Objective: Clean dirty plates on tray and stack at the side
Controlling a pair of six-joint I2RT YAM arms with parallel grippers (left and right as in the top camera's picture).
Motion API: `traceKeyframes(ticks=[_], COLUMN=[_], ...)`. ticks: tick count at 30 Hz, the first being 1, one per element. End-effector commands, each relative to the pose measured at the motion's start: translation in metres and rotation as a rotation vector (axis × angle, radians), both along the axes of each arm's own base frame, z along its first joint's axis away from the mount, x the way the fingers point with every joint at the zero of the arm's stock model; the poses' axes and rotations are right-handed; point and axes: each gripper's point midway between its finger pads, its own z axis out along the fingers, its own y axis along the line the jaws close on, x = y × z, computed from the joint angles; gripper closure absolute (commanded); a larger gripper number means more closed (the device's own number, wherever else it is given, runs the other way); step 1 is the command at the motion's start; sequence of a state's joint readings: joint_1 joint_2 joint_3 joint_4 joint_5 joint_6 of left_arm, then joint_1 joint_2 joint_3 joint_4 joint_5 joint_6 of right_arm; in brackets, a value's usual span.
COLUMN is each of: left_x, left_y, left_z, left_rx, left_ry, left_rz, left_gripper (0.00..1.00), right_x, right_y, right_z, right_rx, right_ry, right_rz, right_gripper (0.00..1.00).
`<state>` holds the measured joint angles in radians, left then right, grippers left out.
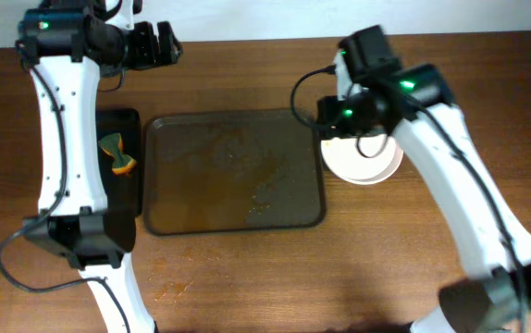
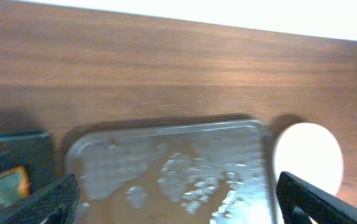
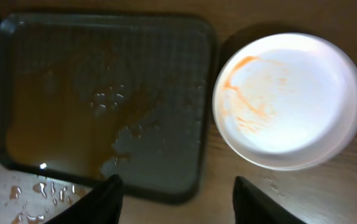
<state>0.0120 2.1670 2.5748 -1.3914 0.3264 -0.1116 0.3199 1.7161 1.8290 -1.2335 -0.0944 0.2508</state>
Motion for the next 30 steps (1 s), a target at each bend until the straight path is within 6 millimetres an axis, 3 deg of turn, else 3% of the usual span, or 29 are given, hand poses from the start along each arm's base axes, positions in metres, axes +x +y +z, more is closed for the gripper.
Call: traceKeyframes(ticks=[1, 4, 5, 9, 11, 13, 18, 22, 25, 28, 30], left_x=[-0.007, -0.007, -0.006, -0.007, -0.007, -0.006, -0.007, -0.007, -0.007, -0.007, -0.007], left_y=[-0.02, -0.02, -0.02, -0.02, -0.02, -0.02, -0.02, -0.02, -0.02, -0.02, -0.02], left_z=[0.006, 0.006, 0.006, 0.006, 0.006, 0.006, 0.006, 0.006, 0.006, 0.006, 0.006], left_rx=[-0.078, -0.078, -0.078, -0.078, -0.078, -0.078, -0.078, -0.078, -0.078, -0.078, -0.078], left_ry=[0.0, 0.0, 0.0, 0.0, 0.0, 0.0, 0.0, 0.0, 0.0, 0.0, 0.0], left_rz=[-0.077, -0.077, -0.076, -0.077, -0.077, -0.076, -0.077, -0.077, -0.077, -0.077, -0.077], left_gripper=[0.01, 0.01, 0.01, 0.01, 0.01, 0.01, 0.01, 0.01, 0.01, 0.01, 0.01], right_x=[-0.024, -0.063, -0.077, -0.111, -0.118, -0.123, -0.125, -0.125, -0.133, -0.136, -0.139], right_y=[-0.04, -0.069, -0.072, -0.079, -0.08, -0.084, -0.115, -0.13, -0.135, -0.124, -0.124], right_z=[0.059, 0.107, 0.122, 0.156, 0.161, 0.155, 0.152, 0.157, 0.135, 0.095, 0.07], right_rx=[0.001, 0.021, 0.034, 0.067, 0.072, 0.048, -0.089, -0.131, -0.085, -0.092, -0.083], right_ry=[-0.133, -0.256, -0.302, -0.419, -0.438, -0.41, -0.43, -0.563, -0.655, -0.838, -0.915], right_rz=[-0.074, -0.132, -0.136, -0.137, -0.137, -0.142, -0.255, -0.301, -0.318, -0.134, -0.128], right_gripper=[0.39, 0.3, 0.01, 0.02, 0.02, 0.02, 0.02, 0.02, 0.02, 0.02, 0.02])
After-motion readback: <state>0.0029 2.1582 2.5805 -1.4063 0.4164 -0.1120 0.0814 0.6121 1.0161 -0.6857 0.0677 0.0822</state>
